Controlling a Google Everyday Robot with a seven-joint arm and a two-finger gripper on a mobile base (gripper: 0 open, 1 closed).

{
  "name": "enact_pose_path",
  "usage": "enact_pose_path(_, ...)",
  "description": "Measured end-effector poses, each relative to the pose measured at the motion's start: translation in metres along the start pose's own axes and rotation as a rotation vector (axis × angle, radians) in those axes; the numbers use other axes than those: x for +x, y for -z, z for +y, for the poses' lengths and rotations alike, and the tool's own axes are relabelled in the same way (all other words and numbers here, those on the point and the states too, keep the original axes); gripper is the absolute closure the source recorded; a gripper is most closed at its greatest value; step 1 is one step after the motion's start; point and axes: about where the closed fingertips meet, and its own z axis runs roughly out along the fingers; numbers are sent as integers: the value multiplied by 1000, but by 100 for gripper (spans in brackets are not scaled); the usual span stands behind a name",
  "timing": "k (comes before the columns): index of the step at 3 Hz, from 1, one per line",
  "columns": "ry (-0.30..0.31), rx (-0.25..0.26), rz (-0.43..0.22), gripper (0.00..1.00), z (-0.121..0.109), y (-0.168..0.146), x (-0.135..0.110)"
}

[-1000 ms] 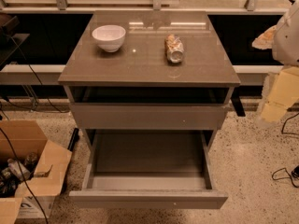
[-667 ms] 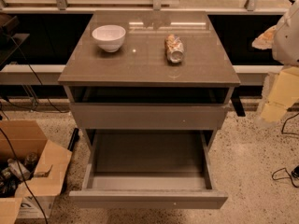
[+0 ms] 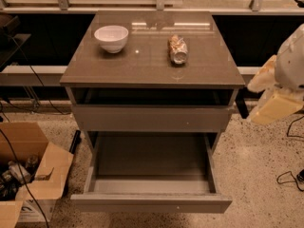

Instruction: Close middle drawer

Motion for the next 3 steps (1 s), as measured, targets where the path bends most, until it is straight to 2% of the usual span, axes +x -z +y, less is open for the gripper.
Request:
enact_pose_path(1,-39,-47,-40,70,28,-42,18)
enact_pose_path(2,-43,-57,-31,99,34,-50,22)
enact_pose_path(3,-40,-58,-30,100,34,-50,22)
